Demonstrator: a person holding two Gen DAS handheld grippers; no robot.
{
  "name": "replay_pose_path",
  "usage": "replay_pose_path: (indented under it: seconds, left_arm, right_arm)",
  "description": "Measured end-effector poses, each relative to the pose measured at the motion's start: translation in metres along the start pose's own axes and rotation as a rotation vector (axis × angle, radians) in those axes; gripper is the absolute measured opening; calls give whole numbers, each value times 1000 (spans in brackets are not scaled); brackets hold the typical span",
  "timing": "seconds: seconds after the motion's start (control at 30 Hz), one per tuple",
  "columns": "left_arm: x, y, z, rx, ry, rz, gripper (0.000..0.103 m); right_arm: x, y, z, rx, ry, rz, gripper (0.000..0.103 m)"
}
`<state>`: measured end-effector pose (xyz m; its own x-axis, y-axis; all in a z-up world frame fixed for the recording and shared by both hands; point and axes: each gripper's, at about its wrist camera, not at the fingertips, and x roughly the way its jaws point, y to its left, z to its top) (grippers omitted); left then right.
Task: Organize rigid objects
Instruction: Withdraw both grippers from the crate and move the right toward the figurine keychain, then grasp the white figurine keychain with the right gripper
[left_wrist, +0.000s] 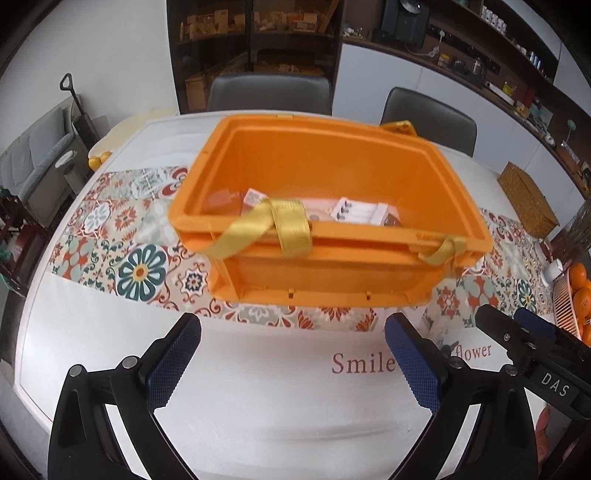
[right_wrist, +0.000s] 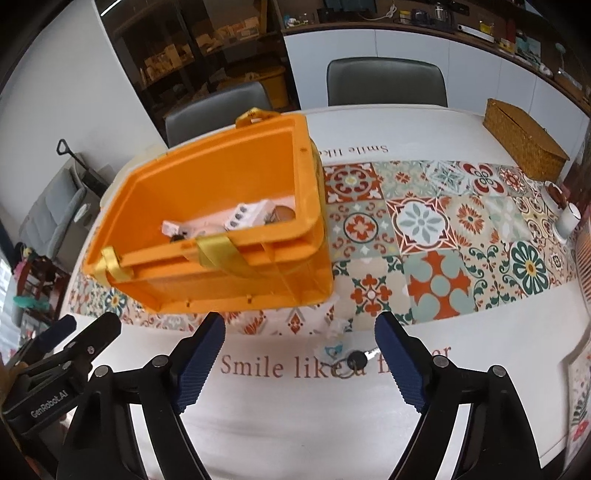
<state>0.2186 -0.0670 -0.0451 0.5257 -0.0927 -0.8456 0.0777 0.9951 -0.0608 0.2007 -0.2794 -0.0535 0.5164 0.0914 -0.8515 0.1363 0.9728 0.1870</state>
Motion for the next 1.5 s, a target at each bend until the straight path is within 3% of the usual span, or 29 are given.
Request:
replay_pose_path:
  seconds: [0.73,1.5]
  left_arm:
    - [51,-31,-21,103,94,71,102]
    - [82,-39,-29,126,159,86,102]
  right_arm:
    - [63,-18,-21,-20,113,-12,72]
    - [114,-25,-27,-19,199,-35,49]
